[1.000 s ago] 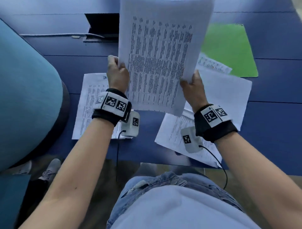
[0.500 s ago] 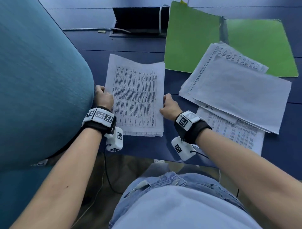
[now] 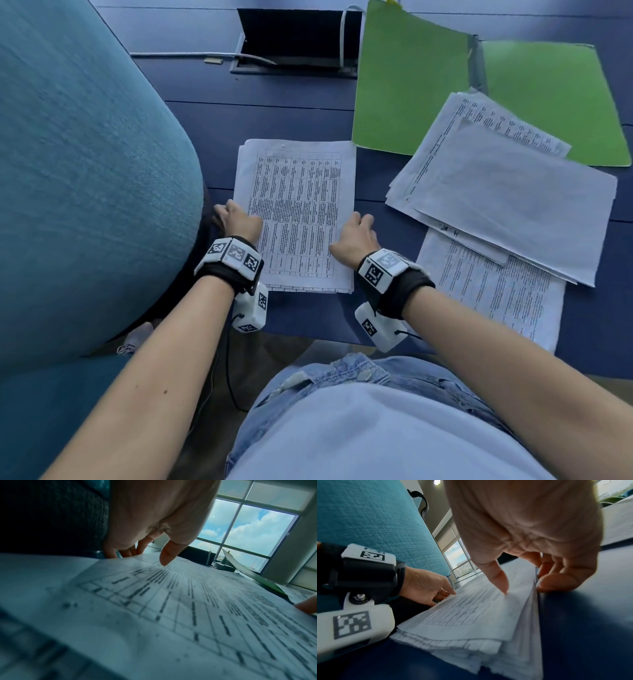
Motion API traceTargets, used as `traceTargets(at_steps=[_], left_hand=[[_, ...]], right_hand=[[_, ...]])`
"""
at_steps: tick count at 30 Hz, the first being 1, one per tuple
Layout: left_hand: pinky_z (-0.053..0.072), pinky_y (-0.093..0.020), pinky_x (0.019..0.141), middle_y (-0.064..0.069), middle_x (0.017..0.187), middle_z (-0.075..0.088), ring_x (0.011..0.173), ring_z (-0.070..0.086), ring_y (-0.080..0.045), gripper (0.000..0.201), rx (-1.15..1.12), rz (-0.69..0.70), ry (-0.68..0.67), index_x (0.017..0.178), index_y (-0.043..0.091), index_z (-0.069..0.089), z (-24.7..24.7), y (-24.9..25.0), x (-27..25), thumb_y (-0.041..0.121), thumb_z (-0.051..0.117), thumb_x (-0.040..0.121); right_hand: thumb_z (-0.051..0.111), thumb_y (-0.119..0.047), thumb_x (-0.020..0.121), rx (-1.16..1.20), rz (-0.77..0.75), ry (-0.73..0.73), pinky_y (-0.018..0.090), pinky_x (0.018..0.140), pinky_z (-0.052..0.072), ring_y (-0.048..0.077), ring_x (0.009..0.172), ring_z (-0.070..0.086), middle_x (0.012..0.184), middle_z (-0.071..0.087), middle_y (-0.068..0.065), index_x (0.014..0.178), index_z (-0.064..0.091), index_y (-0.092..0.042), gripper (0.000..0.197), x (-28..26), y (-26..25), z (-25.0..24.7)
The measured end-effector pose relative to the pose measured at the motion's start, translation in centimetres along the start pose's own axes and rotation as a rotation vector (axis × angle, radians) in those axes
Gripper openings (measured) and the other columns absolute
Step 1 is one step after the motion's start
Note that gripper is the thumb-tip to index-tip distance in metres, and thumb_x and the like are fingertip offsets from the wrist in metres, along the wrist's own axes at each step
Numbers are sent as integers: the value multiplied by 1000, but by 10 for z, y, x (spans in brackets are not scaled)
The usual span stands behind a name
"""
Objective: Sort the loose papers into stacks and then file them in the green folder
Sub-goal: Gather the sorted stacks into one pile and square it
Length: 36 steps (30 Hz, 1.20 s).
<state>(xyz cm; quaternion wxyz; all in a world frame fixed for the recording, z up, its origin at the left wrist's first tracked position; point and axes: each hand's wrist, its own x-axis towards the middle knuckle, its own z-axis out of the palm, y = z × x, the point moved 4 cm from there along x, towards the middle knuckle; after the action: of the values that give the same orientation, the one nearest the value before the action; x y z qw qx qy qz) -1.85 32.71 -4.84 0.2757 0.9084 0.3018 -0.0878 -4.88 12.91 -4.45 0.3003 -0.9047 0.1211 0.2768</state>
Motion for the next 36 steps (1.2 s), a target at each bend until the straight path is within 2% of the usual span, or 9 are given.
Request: traceTargets(at_steps=[3, 8, 13, 17, 21, 25, 28, 32, 36], left_hand=[[20, -36, 111, -24, 139, 26, 130, 27, -39, 44, 21, -47, -1, 125, -9, 37, 2, 2, 1, 4, 44, 84], [17, -47, 113, -23, 145, 19, 136, 20, -38, 74, -14, -98, 37, 144, -4, 9, 1, 24, -3, 8, 48, 83], [37, -35, 101, -20, 135, 34, 124, 40, -29, 46, -217, 139, 106, 129, -2, 38, 5, 88, -10, -1, 41, 84], [46, -28, 88, -18, 115, 62, 101, 59, -27, 32, -337, 312, -26, 111, 0, 60, 33, 143, -31, -1, 40, 86], [44, -20, 71, -15, 98, 67, 83, 58, -22, 30, -251, 394, -207, 100, 2, 67, 79, 178, -57, 2, 40, 87], [37, -24, 86, -26, 122, 53, 88, 48, -20, 28, 12, 320, -367, 95, -3, 65, 133, 193, -74, 7, 40, 87], [31, -26, 88, -26, 107, 48, 93, 45, -20, 39, 92, 262, -409, 114, -12, 56, 151, 198, -82, 10, 38, 88], [39, -28, 95, -23, 100, 50, 88, 52, -16, 32, 48, 274, -403, 65, 13, 57, 160, 212, -88, 14, 39, 92], [44, -29, 71, -7, 62, 49, 73, 55, -20, 31, -191, 195, -486, 51, 17, 45, 161, 221, -95, 15, 45, 82]], right_hand=[[51, -15, 83, -3, -37, -29, 43, 97, 38, 38, 121, 38, 132, 27, 16, 128, 29, 0, 52, 4, 1, 0], [50, -19, 86, 43, -103, -23, 40, 100, 39, 36, 118, 44, 132, 32, 15, 123, 38, -1, 43, 15, 10, -29], [49, -13, 85, 94, -129, 156, 34, 104, 34, 33, 120, 43, 133, 38, 18, 130, 38, -4, 47, 30, 49, -97], [55, -12, 82, -52, -52, 226, 37, 102, 37, 35, 119, 45, 130, 44, 18, 125, 45, -8, 45, 38, 107, -142], [61, -18, 78, -221, 7, 146, 44, 103, 35, 35, 126, 36, 134, 40, 17, 130, 40, -13, 56, 34, 144, -158], [72, -28, 70, -398, -32, 37, 49, 102, 34, 36, 126, 33, 137, 33, 14, 132, 37, -13, 72, 25, 166, -159], [72, -28, 69, -475, -92, 20, 47, 99, 39, 36, 122, 34, 133, 35, 16, 127, 37, -11, 70, 21, 171, -154], [60, -23, 81, -526, -160, 51, 45, 96, 43, 36, 120, 37, 133, 36, 18, 127, 36, -8, 54, 18, 171, -151], [52, -19, 86, -569, -246, 80, 44, 90, 45, 38, 114, 43, 126, 43, 20, 122, 39, -6, 41, 17, 171, -152]])
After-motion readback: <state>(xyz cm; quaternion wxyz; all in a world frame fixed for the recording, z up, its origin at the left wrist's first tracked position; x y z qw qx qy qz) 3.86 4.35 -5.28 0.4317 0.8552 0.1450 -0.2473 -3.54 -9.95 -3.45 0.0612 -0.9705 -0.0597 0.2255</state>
